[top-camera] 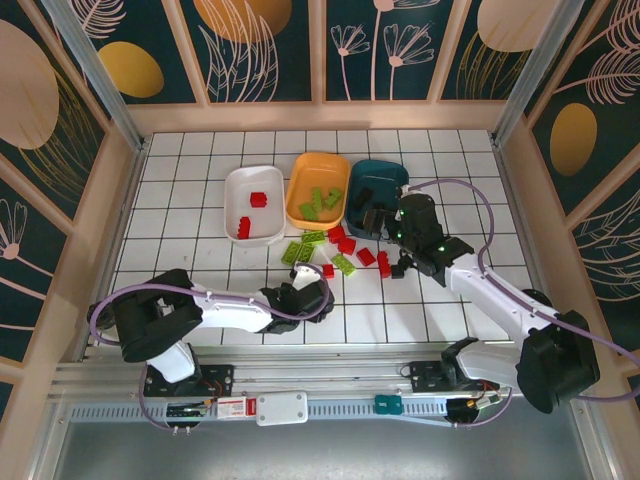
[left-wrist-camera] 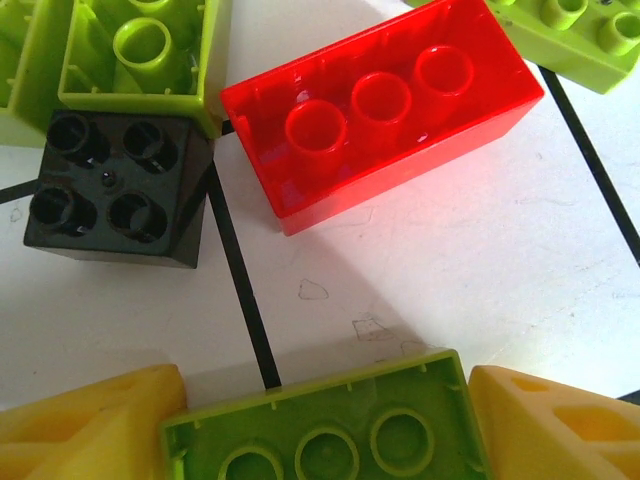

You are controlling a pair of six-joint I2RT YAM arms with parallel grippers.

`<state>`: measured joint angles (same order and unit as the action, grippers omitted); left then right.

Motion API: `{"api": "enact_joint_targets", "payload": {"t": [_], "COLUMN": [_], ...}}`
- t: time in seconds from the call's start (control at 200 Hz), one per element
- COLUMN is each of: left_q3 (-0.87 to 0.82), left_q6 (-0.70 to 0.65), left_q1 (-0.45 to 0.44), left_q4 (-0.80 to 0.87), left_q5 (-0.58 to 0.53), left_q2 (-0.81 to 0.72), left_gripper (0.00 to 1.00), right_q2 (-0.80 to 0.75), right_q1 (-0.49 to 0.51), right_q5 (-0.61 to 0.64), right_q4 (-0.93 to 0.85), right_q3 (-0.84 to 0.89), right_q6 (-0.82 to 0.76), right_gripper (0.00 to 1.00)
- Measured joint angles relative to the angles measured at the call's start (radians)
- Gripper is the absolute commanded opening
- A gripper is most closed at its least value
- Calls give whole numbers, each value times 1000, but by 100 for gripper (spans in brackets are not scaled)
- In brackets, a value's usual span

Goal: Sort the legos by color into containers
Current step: Pick up the lego from the middle-left of the table.

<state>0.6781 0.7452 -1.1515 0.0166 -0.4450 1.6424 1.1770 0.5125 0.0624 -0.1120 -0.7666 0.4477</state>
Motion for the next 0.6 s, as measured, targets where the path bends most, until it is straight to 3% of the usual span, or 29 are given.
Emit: {"api": "enact_joint_targets", "payload": {"t": [0.08,0.31,0.596], "left_q3": [0,-2,-33], "left_q6": [3,9,8], "left_q1": [-3,-8,-8], "left_q4": [-2,-2,97], "left_q5": [-9,-20,26], "left_q2": [3,-2,-153], "left_gripper": [78,64,61], "right_q2": [0,0,0], "right_q1": [0,0,0], "right_q5": [0,0,0], "right_q4": [0,0,0], "right_q3": [5,6,6], "right_q6": [0,0,0], "right_gripper": [69,69,69]}}
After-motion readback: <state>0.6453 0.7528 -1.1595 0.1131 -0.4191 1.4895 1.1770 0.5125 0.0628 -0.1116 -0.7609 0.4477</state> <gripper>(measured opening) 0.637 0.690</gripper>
